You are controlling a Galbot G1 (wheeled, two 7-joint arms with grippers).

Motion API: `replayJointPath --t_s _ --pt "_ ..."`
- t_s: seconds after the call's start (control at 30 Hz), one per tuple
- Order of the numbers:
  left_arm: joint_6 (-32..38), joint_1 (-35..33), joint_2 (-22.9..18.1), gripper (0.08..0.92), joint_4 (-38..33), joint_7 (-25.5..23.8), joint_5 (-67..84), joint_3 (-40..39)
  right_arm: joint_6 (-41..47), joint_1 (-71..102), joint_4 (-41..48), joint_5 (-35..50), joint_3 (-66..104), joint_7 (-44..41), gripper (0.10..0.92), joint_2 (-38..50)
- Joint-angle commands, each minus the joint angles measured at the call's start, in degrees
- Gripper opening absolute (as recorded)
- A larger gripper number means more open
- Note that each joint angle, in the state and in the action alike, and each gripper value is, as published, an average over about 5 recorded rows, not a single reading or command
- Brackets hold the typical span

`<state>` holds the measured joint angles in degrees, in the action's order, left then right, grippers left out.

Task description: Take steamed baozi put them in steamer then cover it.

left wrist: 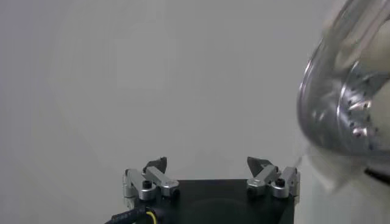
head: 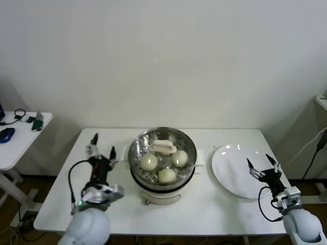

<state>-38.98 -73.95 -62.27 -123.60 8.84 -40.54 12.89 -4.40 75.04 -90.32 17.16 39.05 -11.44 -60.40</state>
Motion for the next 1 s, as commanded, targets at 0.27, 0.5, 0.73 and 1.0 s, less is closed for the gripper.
replayJointPath --t_s 0.27,0.5,0.73,1.0 --pt "50.7 -16.4 -15.0 0.823 12.1 -0.6 46.8 31.9 -0.1 4.4 -5.0 -0.5 1.9 -2.3 0.823 -2.5" --pt "51.8 -17.1 -15.9 0.823 15.0 -2.5 46.2 32.3 -0.5 5.6 -7.1 -1.1 2.3 -2.6 0.823 -5.1" --pt "50.8 -17.2 -15.2 0.823 15.1 -3.2 45.0 31.6 -0.9 4.8 -6.9 -1.9 2.6 -2.5 0.823 -7.3" --pt "50.9 -17.0 -15.4 0.823 15.5 -3.8 44.7 31.6 -1.3 4.5 -6.3 -1.7 3.9 -2.5 0.823 -7.5"
